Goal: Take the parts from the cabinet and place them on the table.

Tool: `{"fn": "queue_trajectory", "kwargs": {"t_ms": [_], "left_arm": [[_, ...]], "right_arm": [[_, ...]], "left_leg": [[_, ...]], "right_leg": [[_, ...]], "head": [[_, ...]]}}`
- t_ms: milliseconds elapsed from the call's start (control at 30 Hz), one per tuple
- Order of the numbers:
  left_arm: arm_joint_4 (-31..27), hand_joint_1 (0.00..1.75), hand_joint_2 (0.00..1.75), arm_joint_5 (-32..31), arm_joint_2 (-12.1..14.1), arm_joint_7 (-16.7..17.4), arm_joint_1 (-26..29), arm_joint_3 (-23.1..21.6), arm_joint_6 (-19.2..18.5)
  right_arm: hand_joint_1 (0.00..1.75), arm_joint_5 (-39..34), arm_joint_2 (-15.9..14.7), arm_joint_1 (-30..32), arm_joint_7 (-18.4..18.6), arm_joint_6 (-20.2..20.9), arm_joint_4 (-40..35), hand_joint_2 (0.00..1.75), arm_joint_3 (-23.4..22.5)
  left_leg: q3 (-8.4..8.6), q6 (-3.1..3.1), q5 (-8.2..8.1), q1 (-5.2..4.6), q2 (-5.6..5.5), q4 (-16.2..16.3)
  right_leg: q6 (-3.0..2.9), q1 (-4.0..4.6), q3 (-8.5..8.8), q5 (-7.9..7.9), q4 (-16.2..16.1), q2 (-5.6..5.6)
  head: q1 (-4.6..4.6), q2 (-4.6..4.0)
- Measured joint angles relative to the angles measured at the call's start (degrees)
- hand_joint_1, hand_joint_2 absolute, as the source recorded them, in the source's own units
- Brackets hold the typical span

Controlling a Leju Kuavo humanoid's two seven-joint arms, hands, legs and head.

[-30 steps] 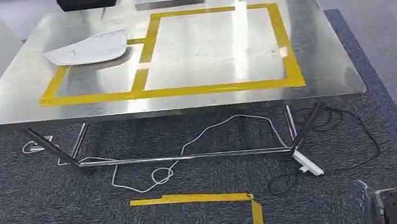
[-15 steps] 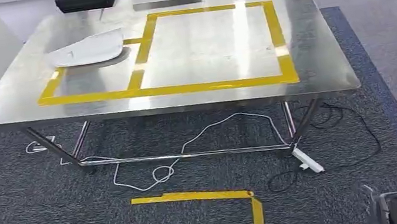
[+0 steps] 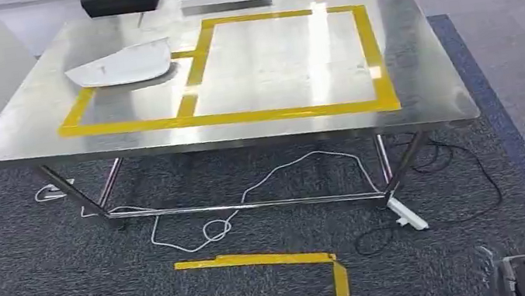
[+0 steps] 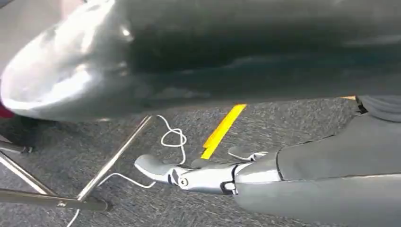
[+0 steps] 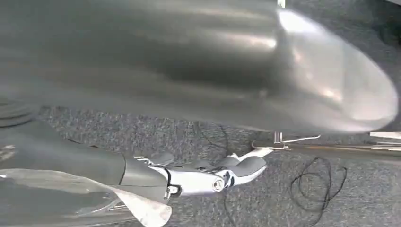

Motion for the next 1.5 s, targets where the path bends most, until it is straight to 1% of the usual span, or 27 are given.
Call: {"fn": "queue_trajectory", "kwargs": {"t_ms": [67, 133, 167, 233, 267, 300, 400, 433, 467, 500, 567, 600, 667, 767, 800, 833, 933, 967, 1067, 1100, 1133, 1167, 1233, 1267, 1333, 1467, 1500], "left_arm": [[0.0, 0.00, 0.00, 0.0, -0.2, 0.0, 0.1, 0.0, 0.0], [0.0, 0.00, 0.00, 0.1, -0.2, 0.0, 0.1, 0.0, 0.0], [0.0, 0.00, 0.00, 0.1, -0.3, 0.0, 0.1, 0.0, -0.1], [0.0, 0.00, 0.00, 0.3, -0.5, 0.0, 0.1, 0.0, -0.2], [0.0, 0.00, 0.00, 0.5, -0.5, 0.0, 0.0, 0.0, -0.3], [-0.1, 0.00, 0.00, 0.6, -0.5, 0.0, 0.0, 0.0, -0.4], [-0.1, 0.00, 0.00, 0.8, -0.6, 0.0, -0.1, -0.2, -0.6], [-0.1, 0.00, 0.00, 0.8, -0.6, 0.0, -0.1, -0.3, -0.8], [-0.1, 0.00, 0.00, 0.8, -0.7, 0.0, -0.1, -0.4, -0.8], [-0.1, 0.00, 0.00, 0.8, -0.7, 0.0, -0.1, -0.6, -0.8], [-0.1, 0.00, 0.00, 0.8, -0.7, 0.0, -0.1, -0.7, -0.8], [-0.1, 0.00, 0.00, 0.8, -0.7, 0.0, -0.1, -0.8, -0.8], [-0.1, 0.00, 0.00, -0.1, -0.7, -0.1, -0.2, -1.1, 0.0], [-0.1, 0.00, 0.00, -0.6, -0.7, -0.8, -0.2, -1.9, 1.9], [-0.2, 0.00, 0.00, -0.9, -0.6, -1.3, -0.3, -2.2, 2.9], [-0.2, 0.00, 0.00, -1.9, -0.5, -2.4, -0.5, -2.4, 4.6], [-0.2, 0.00, 0.00, -6.7, -0.5, -4.8, -0.5, -3.3, 12.7], [-0.2, 0.00, 0.00, -7.5, -0.7, -4.7, -0.5, -3.6, 14.9], [-0.2, 0.00, 0.00, -8.6, -0.6, -4.1, -0.4, -4.2, 18.0], [-0.2, 0.00, 0.00, -8.7, -0.6, -4.0, -0.4, -4.3, 18.4], [-0.2, 0.00, 0.00, -8.7, -0.6, -3.8, -0.5, -4.5, 18.8], [-0.1, 0.00, 0.00, -8.3, -0.6, -3.5, -0.5, -4.6, 19.0], [0.0, 0.00, 0.00, -7.7, -0.6, -2.4, -0.4, -4.7, 19.8], [0.1, 0.00, 0.00, -7.4, -0.6, -1.5, -0.5, -4.7, 20.1], [0.2, 0.00, 0.00, -6.4, -0.6, -0.2, -0.5, -4.7, 20.3], [0.9, 0.00, 0.00, -6.4, -0.3, 0.6, -0.4, -5.0, 20.8], [1.0, 0.00, 0.00, -6.4, -0.2, 0.9, -0.2, -5.1, 20.9]], "right_arm": [[0.00, 0.0, 0.0, 0.2, 0.0, 0.0, 0.0, 0.00, -0.2], [0.00, 0.0, 0.0, 0.3, 0.2, 0.0, 0.0, 0.00, -0.2], [0.00, -0.1, 0.1, 0.4, 0.4, 0.2, 0.0, 0.00, -0.4], [0.00, -0.1, 0.1, 0.3, 0.5, 0.3, 0.0, 0.00, -0.7], [0.00, -0.1, 0.1, 0.3, 0.6, 0.5, 0.0, 0.00, -0.7], [0.00, 0.0, 0.1, 0.2, 0.8, 0.6, 0.0, 0.00, -0.8], [0.00, 0.2, 0.2, 0.5, 1.1, 0.9, -0.3, 0.00, -0.9], [0.00, 0.2, 0.3, 0.6, 1.2, 0.9, -0.5, 0.00, -0.9], [0.00, 0.2, 0.4, 0.5, 1.3, 0.9, -0.7, 0.00, -0.9], [0.00, 0.2, 0.4, 0.6, 1.4, 0.9, -0.8, 0.00, -1.0], [0.00, 0.2, 0.5, 0.7, 1.4, 0.9, -0.9, 0.00, -1.1], [0.00, 0.2, 0.5, 0.7, 1.5, 0.9, -0.9, 0.00, -1.0], [0.00, 0.4, 0.5, 0.7, 1.7, 0.9, -1.0, 0.00, -1.1], [0.00, 1.0, 0.5, 0.9, 2.1, 0.4, -1.5, 0.00, -1.2], [0.00, 1.2, 0.7, 1.1, 2.1, 0.2, -1.8, 0.00, -1.2], [0.00, 1.3, 0.7, 1.2, 2.1, -0.2, -2.1, 0.00, -1.4], [0.00, 3.1, 0.9, 2.2, 2.3, -2.1, -3.0, 0.00, -1.9], [0.00, 3.7, 0.9, 2.6, 2.6, -2.8, -3.3, 0.00, -2.1], [0.00, 5.4, 1.1, 3.1, 4.0, -4.5, -3.6, 0.00, -2.4], [0.00, 5.6, 1.1, 3.1, 4.2, -4.7, -3.6, 0.00, -2.4], [0.00, 5.7, 1.1, 3.1, 4.5, -4.8, -3.6, 0.00, -2.4], [0.00, 5.6, 1.2, 3.1, 5.0, -5.0, -3.6, 0.00, -2.4], [0.00, 5.1, 1.2, 3.0, 6.0, -5.3, -3.6, 0.00, -2.4], [0.00, 4.4, 1.2, 2.8, 7.2, -5.5, -3.6, 0.00, -2.4], [0.00, 2.4, 1.2, 2.2, 10.4, -5.9, -3.4, 0.00, -2.3], [0.00, -0.2, 1.2, 2.0, 13.9, -6.8, -2.2, 0.00, -1.8], [0.00, -0.4, 1.2, 2.0, 14.3, -6.9, -2.1, 0.00, -1.8]], "left_leg": [[-0.56, 0.08, 0.48, -0.08, 0.17, 0.2], [-1.07, -0.09, 0.73, -0.07, 0.16, 0.3], [-1.27, -0.26, 0.84, -0.03, 0.16, 0.4], [-1.64, -0.56, 1.01, 0.15, 0.14, 0.8], [-1.84, -0.84, 1.03, 0.04, 0.14, 1.2], [-2.32, -1.23, 1.13, -0.16, -0.03, 1.6], [-2.58, -2.37, 1.94, -0.12, -0.12, 1.7], [-2.86, -2.65, 2.12, -0.08, -0.19, 1.9], [-3.48, -3.05, 0.29, 0.09, -0.30, 2.8], [-4.18, -3.37, -3.30, 0.13, -0.35, 5.3], [-5.83, -3.81, -9.89, 0.26, -0.36, 13.3], [-6.34, -3.89, -11.73, 0.31, -0.36, 17.1], [-4.64, -3.67, -9.99, 0.34, -0.36, 18.4], [4.67, -2.19, -5.12, 0.01, -0.47, 5.2], [7.49, -1.51, -6.18, -0.27, -0.49, 0.8], [8.28, -1.54, -6.34, -0.29, -0.50, -1.2], [7.01, -0.96, -4.78, -0.76, -0.44, -1.2], [6.32, -0.68, -3.79, -0.26, -0.01, -1.9], [3.47, 0.02, -1.55, -0.33, 0.14, -1.8], [2.49, 0.04, -0.80, -0.37, 0.26, -1.7], [1.54, -0.02, -0.15, -0.37, 0.32, -1.6], [0.47, -0.14, 0.49, -0.36, 0.40, -1.4], [-1.59, -0.59, 1.61, -0.23, 0.43, -0.7], [-2.69, -0.92, 2.07, -0.20, 0.42, 0.1], [-3.76, -1.47, 2.64, -0.54, 0.44, 1.8], [-4.77, -2.62, 3.96, -0.23, 0.09, 2.0], [-5.31, -3.10, 0.94, -0.15, -0.11, 3.2]], "right_leg": [[0.56, -0.27, -4.16, -5.21, 9.9, 0.00], [0.87, -0.48, -5.53, -5.94, 13.7, -0.03], [1.05, -0.63, -4.08, -4.05, 11.5, -0.03], [1.30, -0.98, 1.81, 0.88, 1.2, -0.07], [1.45, -1.20, 4.39, 1.64, -3.3, -0.07], [0.63, -0.78, 5.40, 1.65, -4.1, 0.39], [-0.57, -0.67, 3.70, 1.85, -3.7, 0.56], [-1.39, -0.88, 3.19, 2.36, -4.0, 0.44], [-2.07, -0.98, 2.62, 2.91, -4.0, 0.22], [-2.61, -0.97, 1.96, 3.37, -4.0, 0.18], [-2.84, -0.80, 0.80, 4.37, -3.9, 0.04], [-2.88, -0.68, 0.55, 4.92, -3.8, 0.00], [-2.85, -0.42, -1.15, 6.08, -3.4, -0.04], [-2.62, -0.03, -2.87, 7.32, -2.9, 0.01], [-2.33, 0.15, -3.12, 7.72, -2.9, 0.02], [-1.94, 0.18, -3.35, 8.26, -2.8, -0.09], [-0.85, -0.16, -3.56, 10.10, -3.6, -0.13], [-0.72, -0.31, -4.14, 9.29, -3.0, 0.10], [0.08, -0.46, -6.91, -1.82, 5.9, 0.07], [0.35, -0.50, -7.39, -3.94, 10.2, 0.07], [0.55, -0.55, -7.39, -3.97, 13.2, 0.04], [0.71, -0.60, -6.55, -2.27, 14.1, 0.03], [0.94, -0.77, -2.25, 2.71, 10.3, 0.02], [1.08, -0.89, 2.09, 3.54, 4.8, 0.02], [0.44, -0.85, 10.11, -0.56, -6.3, 0.23], [-1.74, -0.96, 7.53, 0.32, -5.6, -0.34], [-2.20, -0.88, 6.69, 0.98, -5.5, -0.37]], "head": [[0.00, 0.00], [0.04, 0.00], [0.02, 0.00], [0.04, 0.00], [0.06, 0.00], [-0.02, 0.00], [-0.20, 0.00], [-0.02, 0.00], [-0.26, 0.00], [-0.28, 0.00], [-0.44, 0.00], [-0.42, 0.00], [-0.40, 0.00], [-0.40, 0.00], [-0.35, 0.00], [-0.28, 0.00], [-0.42, 0.00], [-0.92, 0.00], [-0.31, 0.00], [-0.42, 0.00], [-0.28, 0.00], [-0.33, 0.00], [-0.37, 0.00], [-0.31, 0.00], [-0.29, 0.00], [-0.17, 0.00], [-0.39, 0.00]]}}
